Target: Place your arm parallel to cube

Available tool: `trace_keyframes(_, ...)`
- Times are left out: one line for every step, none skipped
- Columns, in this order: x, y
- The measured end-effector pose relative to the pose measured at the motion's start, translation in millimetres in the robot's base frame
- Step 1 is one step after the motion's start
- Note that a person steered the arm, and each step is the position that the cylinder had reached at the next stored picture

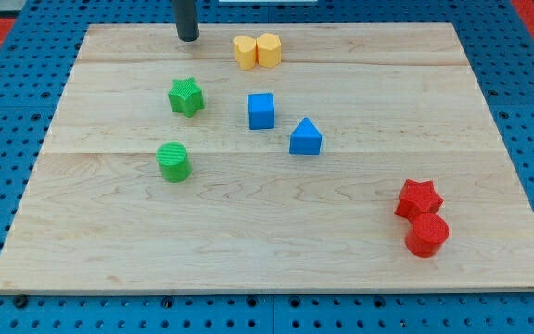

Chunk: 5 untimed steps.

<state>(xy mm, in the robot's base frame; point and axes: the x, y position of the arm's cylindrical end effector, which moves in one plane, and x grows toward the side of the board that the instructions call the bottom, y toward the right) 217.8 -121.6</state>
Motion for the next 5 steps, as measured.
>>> trace_keyframes(4.1,-0.8)
trace_keyframes(39.4,3.7)
trace_keyframes(82.5,49.6)
trace_keyframes(81.3,138.2)
trace_keyframes(125.7,186.3)
